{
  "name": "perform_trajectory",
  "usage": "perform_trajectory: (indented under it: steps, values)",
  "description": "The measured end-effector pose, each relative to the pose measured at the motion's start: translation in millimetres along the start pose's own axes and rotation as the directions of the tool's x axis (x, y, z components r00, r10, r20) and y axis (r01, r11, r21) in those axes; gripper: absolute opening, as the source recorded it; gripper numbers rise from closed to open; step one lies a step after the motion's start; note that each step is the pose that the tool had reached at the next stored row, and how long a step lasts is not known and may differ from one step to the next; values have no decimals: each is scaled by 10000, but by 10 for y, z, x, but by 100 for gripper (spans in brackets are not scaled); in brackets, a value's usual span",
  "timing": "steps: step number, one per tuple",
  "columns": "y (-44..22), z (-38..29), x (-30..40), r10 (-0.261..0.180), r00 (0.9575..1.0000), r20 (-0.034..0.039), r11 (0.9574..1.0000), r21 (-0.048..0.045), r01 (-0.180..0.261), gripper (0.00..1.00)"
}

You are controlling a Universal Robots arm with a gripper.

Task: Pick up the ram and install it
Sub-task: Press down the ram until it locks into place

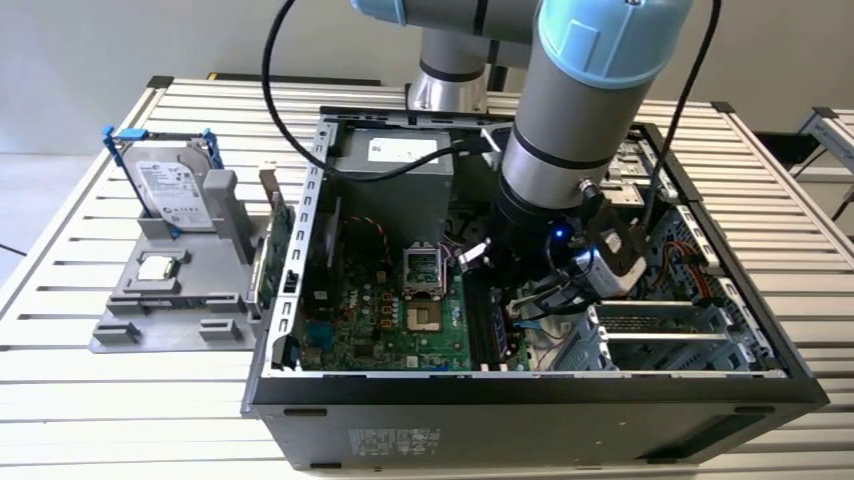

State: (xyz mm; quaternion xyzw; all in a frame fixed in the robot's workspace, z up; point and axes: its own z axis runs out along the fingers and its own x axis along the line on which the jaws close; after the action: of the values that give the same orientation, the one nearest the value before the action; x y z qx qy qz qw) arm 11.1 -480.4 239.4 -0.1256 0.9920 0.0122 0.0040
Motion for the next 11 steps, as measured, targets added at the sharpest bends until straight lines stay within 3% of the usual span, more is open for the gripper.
perform_trajectory:
  steps: [2, 5, 8, 11]
  values:
    - [3, 0, -1, -525, 9986, -12, 9986, -6, 525, 0]
    - [9, 0, -2, -1255, 9921, -29, 9921, -15, 1255, 0]
    - [11, 0, -3, -1799, 9837, -41, 9837, -22, 1799, 0]
    - [14, 0, -3, -2326, 9726, -52, 9726, -31, 2326, 0]
